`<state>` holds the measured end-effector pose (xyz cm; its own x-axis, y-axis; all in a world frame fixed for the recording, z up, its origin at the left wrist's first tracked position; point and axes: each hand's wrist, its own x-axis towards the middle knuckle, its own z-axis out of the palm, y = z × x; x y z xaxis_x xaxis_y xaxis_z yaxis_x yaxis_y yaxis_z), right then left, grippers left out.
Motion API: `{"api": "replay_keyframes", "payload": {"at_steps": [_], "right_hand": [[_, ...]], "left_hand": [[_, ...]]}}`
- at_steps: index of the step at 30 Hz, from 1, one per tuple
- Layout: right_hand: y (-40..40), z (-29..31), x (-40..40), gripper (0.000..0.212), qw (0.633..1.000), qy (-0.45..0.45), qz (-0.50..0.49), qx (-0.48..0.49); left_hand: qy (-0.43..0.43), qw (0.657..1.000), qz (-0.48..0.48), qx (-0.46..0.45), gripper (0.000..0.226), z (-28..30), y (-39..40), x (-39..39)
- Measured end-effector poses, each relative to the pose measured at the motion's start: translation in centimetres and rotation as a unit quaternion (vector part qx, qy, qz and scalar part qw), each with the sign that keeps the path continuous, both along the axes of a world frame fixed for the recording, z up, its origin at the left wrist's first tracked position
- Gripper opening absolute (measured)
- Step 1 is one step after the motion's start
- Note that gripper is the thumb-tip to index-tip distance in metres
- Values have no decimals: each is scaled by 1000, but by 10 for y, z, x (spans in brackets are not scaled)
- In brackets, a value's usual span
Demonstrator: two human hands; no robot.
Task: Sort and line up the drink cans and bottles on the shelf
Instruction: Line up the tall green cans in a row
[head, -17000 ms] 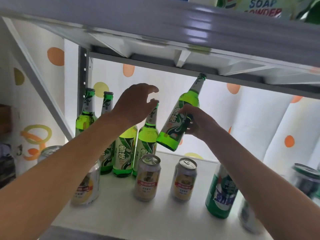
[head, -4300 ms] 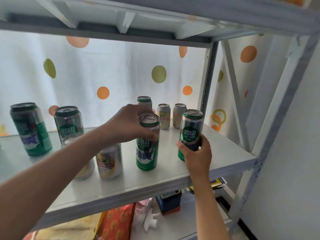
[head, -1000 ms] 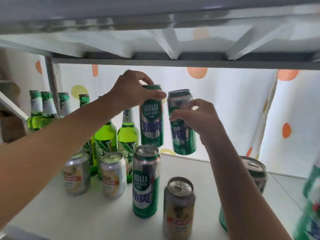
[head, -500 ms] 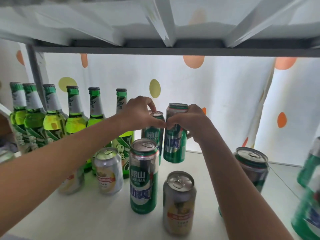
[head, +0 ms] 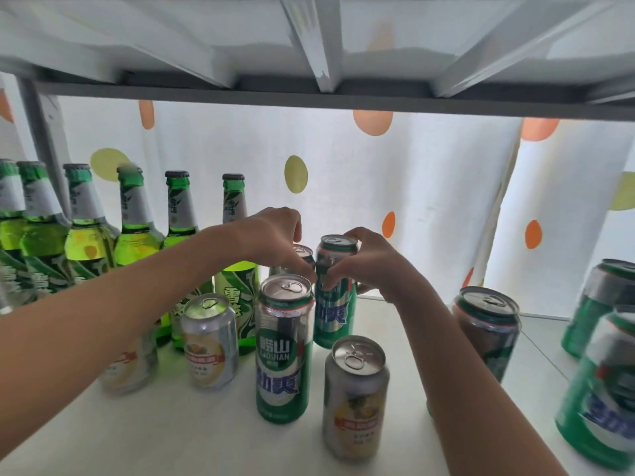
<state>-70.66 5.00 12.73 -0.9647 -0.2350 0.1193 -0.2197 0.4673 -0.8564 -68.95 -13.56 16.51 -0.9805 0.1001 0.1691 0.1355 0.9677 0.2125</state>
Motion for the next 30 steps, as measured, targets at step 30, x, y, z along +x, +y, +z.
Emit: {"api": "replay_keyframes", "payload": {"at_steps": [30], "right_hand": [[-5,2,48,78,987,100,-4,126]], "left_hand": [[198,967,-140,-84,39,10,-4,55]]}}
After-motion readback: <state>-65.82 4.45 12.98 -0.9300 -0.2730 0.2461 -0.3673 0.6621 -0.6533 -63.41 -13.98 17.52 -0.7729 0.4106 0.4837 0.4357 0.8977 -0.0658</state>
